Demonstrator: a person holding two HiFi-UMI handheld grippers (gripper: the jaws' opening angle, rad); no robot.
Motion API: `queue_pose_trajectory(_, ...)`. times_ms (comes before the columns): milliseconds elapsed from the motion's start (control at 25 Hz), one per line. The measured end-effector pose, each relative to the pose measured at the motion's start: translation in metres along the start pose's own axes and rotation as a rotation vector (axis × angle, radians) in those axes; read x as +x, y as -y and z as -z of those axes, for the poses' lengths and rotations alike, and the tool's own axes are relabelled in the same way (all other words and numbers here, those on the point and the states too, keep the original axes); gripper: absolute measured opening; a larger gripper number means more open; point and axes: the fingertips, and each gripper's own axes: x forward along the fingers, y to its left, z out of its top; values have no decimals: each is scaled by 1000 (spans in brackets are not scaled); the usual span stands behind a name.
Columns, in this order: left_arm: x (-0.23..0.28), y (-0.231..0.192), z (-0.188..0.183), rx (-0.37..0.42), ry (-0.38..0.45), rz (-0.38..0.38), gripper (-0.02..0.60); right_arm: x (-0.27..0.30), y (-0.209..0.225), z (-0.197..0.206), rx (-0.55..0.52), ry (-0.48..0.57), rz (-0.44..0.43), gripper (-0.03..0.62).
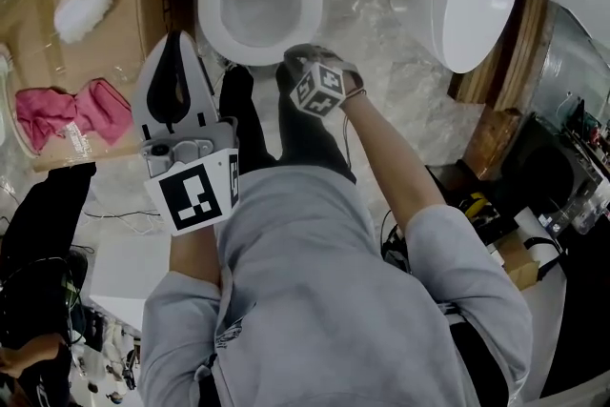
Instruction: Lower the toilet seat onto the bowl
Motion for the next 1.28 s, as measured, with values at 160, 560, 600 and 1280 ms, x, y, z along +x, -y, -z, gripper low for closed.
queue_pose_trajectory(160,-2,-2,-16,-1,29,-3,0,-31,22,-33,114,93,74,0)
queue_pose_trajectory(560,-5,4,-60,-20,105,-8,0,-132,75,-109,239,322,235,0)
queue_pose_trajectory(600,-5,6,-65,-17,112,-2,0,-142,80,-114,256,339,249,-2)
queue_pose_trajectory(1280,-26,16,-146,40,194,32,0,-327,145,-238,384,808,424,-1)
